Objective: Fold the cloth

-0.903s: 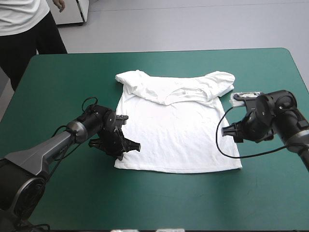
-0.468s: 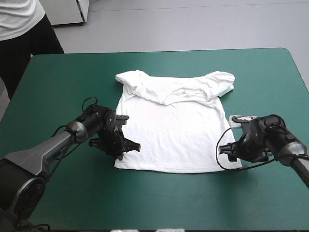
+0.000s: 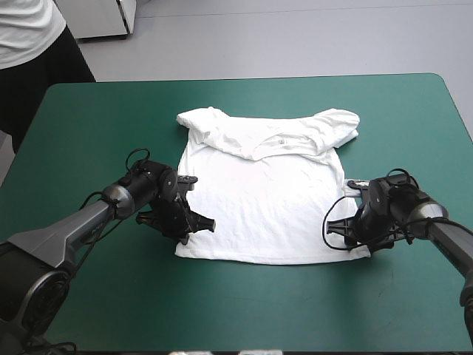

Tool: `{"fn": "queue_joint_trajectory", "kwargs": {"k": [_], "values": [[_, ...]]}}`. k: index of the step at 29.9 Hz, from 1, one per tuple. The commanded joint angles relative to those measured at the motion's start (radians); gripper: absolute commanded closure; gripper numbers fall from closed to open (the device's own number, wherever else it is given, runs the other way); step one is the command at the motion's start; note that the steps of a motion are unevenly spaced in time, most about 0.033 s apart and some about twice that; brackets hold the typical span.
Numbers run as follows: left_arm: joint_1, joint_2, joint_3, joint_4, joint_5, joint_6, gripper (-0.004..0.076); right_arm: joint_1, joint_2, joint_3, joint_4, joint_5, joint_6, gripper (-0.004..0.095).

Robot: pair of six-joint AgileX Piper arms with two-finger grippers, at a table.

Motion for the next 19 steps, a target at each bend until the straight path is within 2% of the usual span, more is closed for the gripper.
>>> {"fn": "queue_joint_trajectory", "kwargs": {"k": [1,5,13,19], "values": [[-0.001,0.020,0.010,0.002,-0.083,0.002,0.0734,0.037,0.058,0.005,0.010,-0.069,0.012,0.0618],[-0.001,0.020,0.010,0.002,-0.083,0.003,0.0734,0.084,0.072,0.005,0.010,-0.069,0.012,0.0921],[-0.001,0.020,0.005,0.002,-0.071,0.023,0.0734,0.092,0.051,0.003,0.000,-0.038,0.016,0.0925],[-0.001,-0.042,-0.065,0.017,-0.012,0.048,0.0734,0.092,-0.068,-0.057,-0.045,0.033,0.006,0.0925]]}}
